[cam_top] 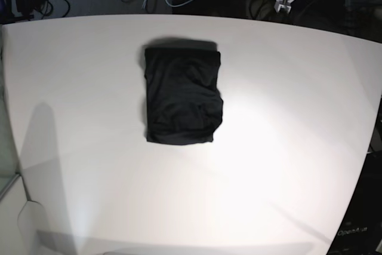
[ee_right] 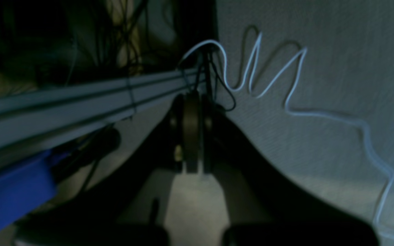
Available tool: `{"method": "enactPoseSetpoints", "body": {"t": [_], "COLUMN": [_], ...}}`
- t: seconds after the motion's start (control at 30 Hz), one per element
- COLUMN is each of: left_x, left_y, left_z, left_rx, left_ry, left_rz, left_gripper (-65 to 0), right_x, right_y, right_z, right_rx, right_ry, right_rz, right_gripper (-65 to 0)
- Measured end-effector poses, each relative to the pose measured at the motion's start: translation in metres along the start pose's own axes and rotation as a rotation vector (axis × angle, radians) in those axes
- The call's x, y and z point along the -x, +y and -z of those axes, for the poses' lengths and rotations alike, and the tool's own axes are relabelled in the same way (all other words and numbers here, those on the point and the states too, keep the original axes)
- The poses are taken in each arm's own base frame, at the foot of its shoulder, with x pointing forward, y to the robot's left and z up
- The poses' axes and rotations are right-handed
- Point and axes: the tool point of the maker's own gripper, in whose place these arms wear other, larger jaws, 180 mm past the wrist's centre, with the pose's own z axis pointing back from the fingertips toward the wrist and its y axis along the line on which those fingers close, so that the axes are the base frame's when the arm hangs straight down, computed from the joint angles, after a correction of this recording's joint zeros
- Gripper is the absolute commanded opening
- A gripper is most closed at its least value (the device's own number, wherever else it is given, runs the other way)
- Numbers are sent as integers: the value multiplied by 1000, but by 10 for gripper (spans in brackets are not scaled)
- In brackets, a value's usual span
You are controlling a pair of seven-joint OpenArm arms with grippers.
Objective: Fold the T-shirt properly
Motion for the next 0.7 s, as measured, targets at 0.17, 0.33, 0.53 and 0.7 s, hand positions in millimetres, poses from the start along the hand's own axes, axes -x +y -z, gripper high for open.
{"method": "enactPoseSetpoints", "body": {"t": [0.17,0.33,0.53,0.7], "left_x": [4,21,-14,-14], "left_y": [-44,-70,-37,-3], "left_z": [26,50,62,61], "left_rx": [128,162,10,-167], "left_ry": [-56,-4,-56,8], "left_rz": [-72,-142,-85,-10], "left_gripper": [-650,-650,-650,-650], "right_x": [-4,-18,-16,-8], "right_y": [-44,-86,-90,-81], "right_z": [7,-5,-7,2], "right_rx": [244,518,605,602], "right_ry": [-32,7,68,121], "right_rz": [-34,-345,-480,-438], "right_gripper": [-650,-650,-650,-650]}}
